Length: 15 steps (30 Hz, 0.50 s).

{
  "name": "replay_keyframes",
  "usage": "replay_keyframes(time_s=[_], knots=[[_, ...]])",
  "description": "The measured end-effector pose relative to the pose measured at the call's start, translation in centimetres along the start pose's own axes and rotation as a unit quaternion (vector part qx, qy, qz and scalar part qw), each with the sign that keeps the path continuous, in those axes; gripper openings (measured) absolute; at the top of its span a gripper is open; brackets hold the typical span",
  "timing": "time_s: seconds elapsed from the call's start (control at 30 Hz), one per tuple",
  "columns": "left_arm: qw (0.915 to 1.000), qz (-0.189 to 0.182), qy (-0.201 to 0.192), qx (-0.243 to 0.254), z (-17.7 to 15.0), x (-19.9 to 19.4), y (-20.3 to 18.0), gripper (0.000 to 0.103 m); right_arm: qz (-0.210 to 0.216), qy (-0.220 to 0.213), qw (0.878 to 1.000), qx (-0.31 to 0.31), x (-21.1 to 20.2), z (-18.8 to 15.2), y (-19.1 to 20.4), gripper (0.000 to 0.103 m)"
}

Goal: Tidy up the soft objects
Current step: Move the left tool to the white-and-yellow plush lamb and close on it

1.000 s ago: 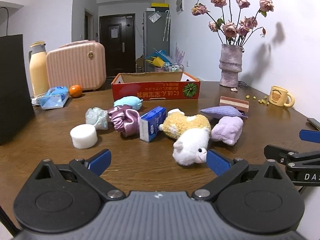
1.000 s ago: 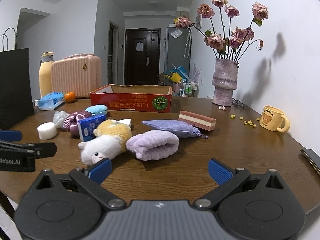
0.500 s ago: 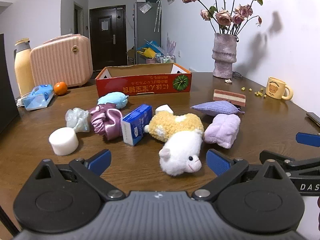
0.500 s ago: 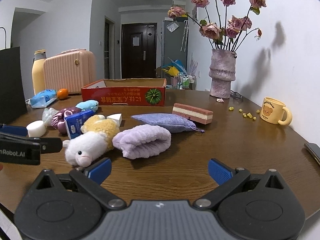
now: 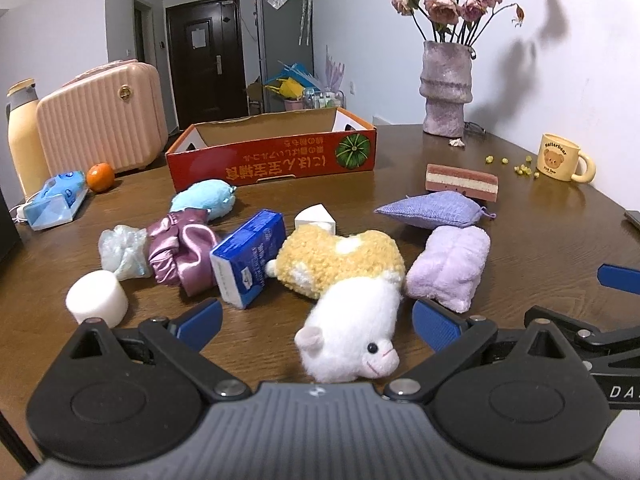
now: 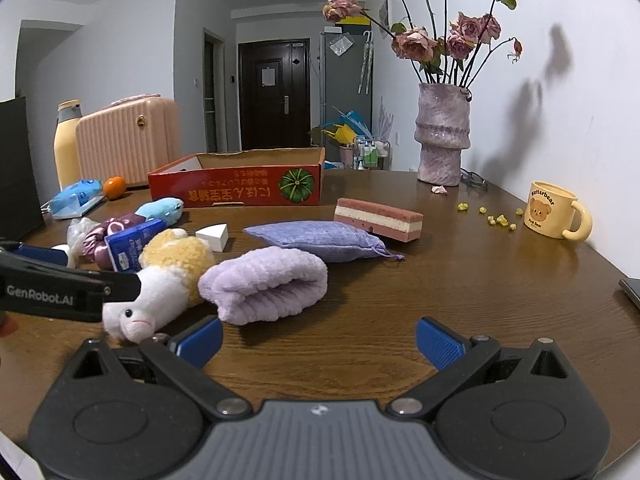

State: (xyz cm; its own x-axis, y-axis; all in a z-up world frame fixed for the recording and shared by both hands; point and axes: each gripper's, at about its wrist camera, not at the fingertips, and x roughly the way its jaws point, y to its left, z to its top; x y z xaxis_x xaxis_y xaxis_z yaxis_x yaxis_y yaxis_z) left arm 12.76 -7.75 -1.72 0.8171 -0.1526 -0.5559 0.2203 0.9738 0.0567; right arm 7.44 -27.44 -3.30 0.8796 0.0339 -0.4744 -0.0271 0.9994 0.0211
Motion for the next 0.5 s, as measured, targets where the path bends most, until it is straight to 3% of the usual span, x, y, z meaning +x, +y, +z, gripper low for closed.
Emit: replay_keyframes(time_s=[0.5], knots=[[0.999,-0.004,0.043,0.009,0.6,4.7,-1.2,0.103,-0.001,0.006,1.0,0.007,2.2,0.2,-1.5,0.103]])
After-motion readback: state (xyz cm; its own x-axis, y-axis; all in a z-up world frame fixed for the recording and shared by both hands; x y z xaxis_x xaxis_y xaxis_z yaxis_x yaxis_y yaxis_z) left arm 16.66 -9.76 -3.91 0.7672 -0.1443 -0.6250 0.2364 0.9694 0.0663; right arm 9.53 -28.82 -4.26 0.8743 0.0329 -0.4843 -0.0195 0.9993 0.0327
